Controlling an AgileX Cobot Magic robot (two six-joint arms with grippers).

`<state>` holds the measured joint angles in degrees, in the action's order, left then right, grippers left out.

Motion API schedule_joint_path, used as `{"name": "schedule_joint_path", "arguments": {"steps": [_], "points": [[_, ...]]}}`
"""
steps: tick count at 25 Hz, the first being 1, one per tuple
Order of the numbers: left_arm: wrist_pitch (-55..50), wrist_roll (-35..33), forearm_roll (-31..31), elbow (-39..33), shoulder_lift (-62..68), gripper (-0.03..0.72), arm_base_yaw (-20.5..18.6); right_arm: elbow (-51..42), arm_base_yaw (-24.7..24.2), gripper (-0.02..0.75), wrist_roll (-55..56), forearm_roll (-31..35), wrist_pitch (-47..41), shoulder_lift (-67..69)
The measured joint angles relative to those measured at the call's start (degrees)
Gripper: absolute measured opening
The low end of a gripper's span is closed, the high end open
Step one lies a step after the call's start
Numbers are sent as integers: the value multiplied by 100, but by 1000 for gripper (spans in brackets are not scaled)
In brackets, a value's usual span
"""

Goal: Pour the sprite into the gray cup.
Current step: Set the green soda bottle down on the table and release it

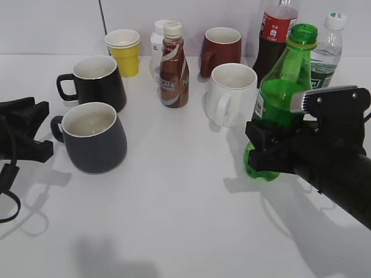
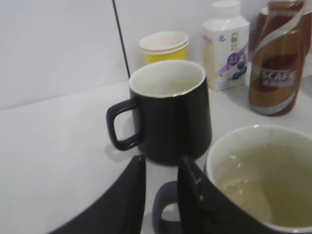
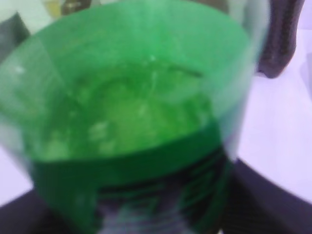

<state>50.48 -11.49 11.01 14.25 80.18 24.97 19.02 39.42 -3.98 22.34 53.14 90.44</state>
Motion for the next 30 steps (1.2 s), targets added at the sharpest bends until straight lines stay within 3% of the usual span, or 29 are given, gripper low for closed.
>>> {"name": "schedule_joint_path", "arguments": {"steps": [4, 7, 10, 25, 30], "points": [[-36, 3, -58, 0, -112, 192, 0, 0, 0, 446, 30, -22, 74, 49], [-128, 3, -64, 0, -182, 192, 0, 0, 0, 546, 30, -27, 96, 54], [-169, 3, -70, 0, -204, 192, 0, 11, 0, 591, -25, -53, 238, 48], [-371, 3, -125, 0, -395, 192, 0, 11, 0, 599, -406, -203, 138, -567], [-667, 3, -125, 0, -731, 193, 0, 253, 0, 599, -1048, -46, -514, -1399]]}}
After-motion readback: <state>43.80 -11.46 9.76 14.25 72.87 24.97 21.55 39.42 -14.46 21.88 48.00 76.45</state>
